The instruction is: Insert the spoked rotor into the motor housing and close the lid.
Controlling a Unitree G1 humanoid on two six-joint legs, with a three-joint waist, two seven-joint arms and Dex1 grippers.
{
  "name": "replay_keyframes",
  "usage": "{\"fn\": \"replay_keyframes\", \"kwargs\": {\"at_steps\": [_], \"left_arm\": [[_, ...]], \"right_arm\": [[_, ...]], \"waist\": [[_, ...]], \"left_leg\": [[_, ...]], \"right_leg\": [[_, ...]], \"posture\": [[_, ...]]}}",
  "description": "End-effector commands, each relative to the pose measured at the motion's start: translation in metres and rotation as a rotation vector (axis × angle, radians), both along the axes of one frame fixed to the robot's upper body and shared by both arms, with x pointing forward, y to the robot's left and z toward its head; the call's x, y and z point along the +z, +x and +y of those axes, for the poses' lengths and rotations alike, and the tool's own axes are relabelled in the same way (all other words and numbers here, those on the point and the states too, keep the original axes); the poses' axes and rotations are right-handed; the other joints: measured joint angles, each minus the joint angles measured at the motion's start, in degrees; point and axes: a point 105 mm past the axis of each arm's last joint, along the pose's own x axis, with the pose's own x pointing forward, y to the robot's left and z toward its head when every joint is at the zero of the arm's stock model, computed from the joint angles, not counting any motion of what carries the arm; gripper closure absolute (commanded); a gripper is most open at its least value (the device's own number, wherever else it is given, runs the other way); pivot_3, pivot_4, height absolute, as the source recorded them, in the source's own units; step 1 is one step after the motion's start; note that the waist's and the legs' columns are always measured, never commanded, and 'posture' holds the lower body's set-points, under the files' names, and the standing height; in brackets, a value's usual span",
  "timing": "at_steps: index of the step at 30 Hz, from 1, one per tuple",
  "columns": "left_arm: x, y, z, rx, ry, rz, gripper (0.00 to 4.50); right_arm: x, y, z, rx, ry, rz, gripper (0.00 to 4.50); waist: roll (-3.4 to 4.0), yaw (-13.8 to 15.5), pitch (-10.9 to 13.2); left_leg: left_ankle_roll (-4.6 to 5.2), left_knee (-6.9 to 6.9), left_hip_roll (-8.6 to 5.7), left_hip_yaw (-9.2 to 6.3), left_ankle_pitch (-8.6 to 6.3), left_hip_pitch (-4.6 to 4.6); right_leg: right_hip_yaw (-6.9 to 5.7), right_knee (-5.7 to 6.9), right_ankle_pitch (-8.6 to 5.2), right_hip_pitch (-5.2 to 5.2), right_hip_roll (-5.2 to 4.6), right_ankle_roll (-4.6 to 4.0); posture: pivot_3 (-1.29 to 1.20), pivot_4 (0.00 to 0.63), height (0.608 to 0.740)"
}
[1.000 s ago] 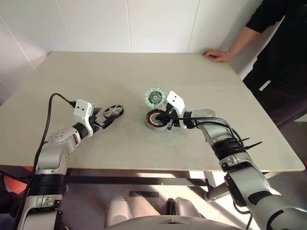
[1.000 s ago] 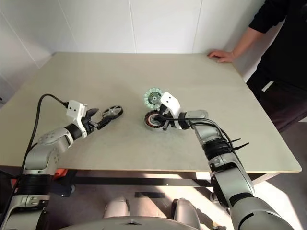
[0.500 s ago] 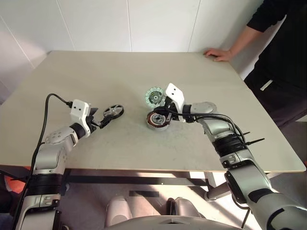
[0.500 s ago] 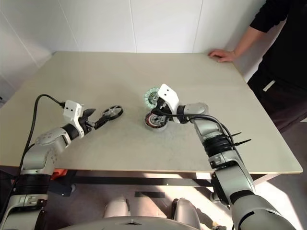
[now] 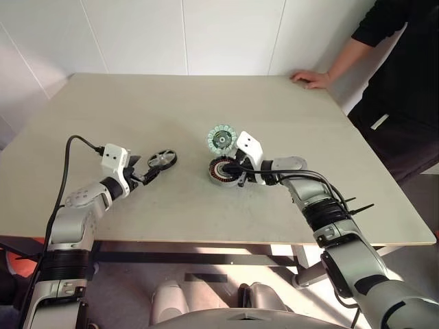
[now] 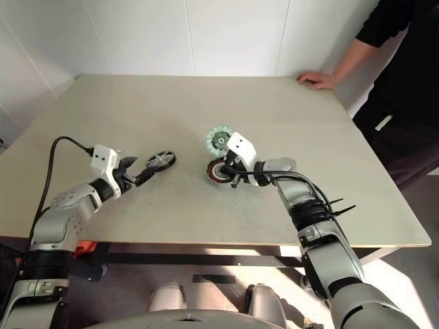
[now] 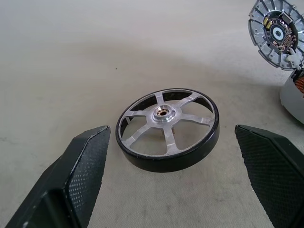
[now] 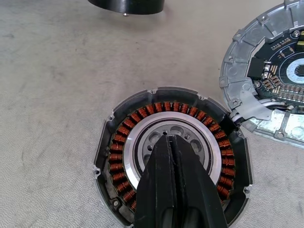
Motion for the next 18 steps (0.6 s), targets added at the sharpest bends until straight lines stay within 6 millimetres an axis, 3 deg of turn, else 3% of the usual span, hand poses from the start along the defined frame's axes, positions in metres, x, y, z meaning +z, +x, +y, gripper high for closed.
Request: {"fn": "replay_keyframes", "kwargs": {"at_steps": [1,8,18], "left_arm": [[0.014,0.001,0.004,0.027,-0.018,-0.057,0.05],[-0.002,0.002,0.021,0.183,-0.202,0.045,0.05],[-0.022,0.007,0.008,0.235,-0.415,0.195,0.05]], "right_arm": [[0.046,0.004,0.003,0.037,0.074,-0.111,4.45],[0.082,0.004,0.007,0.051,0.132,-0.191,4.45],[0.083,0.002,0.01,0.046,0.145,-0.186,4.45]], "waist": [[0.02,0.0,0.0],[0.01,0.0,0.0],[0.01,0.1,0.0]], "left_leg": [[0.0,0.0,0.0,0.0,0.0,-0.02],[0.0,-0.01,0.0,0.0,0.0,-0.05],[0.0,0.01,-0.01,0.0,0.0,-0.08]], "right_leg": [[0.0,-0.01,0.0,-0.01,0.0,0.0],[0.0,0.0,0.0,-0.07,0.01,0.0],[0.0,-0.01,0.0,-0.07,0.0,0.0]], "posture": [[0.0,0.0,0.74],[0.0,0.0,0.74],[0.0,0.0,0.74]]}}
